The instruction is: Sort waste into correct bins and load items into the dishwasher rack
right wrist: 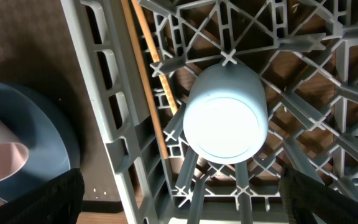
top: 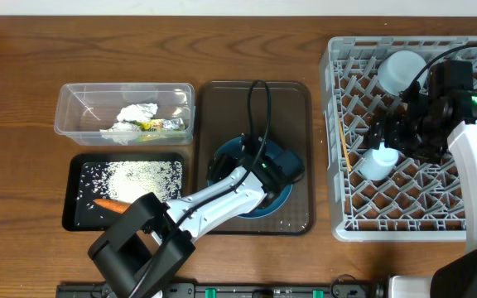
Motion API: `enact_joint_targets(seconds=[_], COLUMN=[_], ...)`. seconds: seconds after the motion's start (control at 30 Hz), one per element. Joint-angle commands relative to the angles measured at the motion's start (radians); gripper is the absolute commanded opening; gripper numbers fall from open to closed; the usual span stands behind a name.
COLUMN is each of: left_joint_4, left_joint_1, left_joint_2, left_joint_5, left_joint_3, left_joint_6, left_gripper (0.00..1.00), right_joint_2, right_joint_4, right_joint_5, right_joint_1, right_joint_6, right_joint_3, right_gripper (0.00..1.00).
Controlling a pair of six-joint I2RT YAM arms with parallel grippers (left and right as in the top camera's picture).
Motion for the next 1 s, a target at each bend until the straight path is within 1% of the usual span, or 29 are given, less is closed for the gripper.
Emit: enact_joint_targets(seconds=[0.0, 0.17, 0.37, 0.5, 0.6, 0.7, 0.87, 0.9, 0.97], left_joint_4=[0.010, 0.035, 0.043, 0.043, 0.045, 0.046, 0.046, 0.048, 0.051], left_joint_1=[0.003, 0.015, 0.028, 0.028, 0.028, 0.028, 0.028, 0.028, 0.028], left_joint_2=[0.003, 0.003, 0.003, 0.003, 0.000, -0.010, -0.049, -0.060, -0.087], left_joint_5=[-0.040, -0.040, -0.039, -0.039, -0.039, -0.039, -0.037, -0.032, -0.012], left_joint_3=[-0.004, -0.004, -0.004, -0.004, -0.004, 0.000, 0.009, 0.010, 0.011], left_joint_6=[-0.005, -0.005, -0.005, -0.005, -0.005, -0.005, -0.005, -0.005, -0.004], left_gripper=[0.60, 0.58, 0.49, 0.40, 0.31, 0.28, 0.18, 0.15, 0.10], right_joint_2=[0.001, 0.001, 0.001, 0.001, 0.001, 0.001, 0.001, 0.001, 0.001], right_joint_4=[-0.001, -0.001, -0.001, 0.000, -0.001, -0.001, -0.001, -0.001, -0.001], right_joint_5=[-0.012, -0.012, -0.012, -0.012, -0.012, -0.012, -0.012, -0.012, -0.012], right_joint_1=[-0.012, -0.012, -0.012, -0.012, -0.012, -0.012, -0.012, -0.012, -0.012], right_joint_6=[-0.009, -0.009, -0.009, -0.009, -0.009, -0.009, -0.009, -0.009, -0.009], right_joint_3=[0.018, 0.018, 0.018, 0.018, 0.018, 0.018, 0.018, 0.018, 0.018], right_gripper=[0.99, 0.99, 0.99, 0.99, 0.99, 0.99, 0.99, 0.99, 0.99])
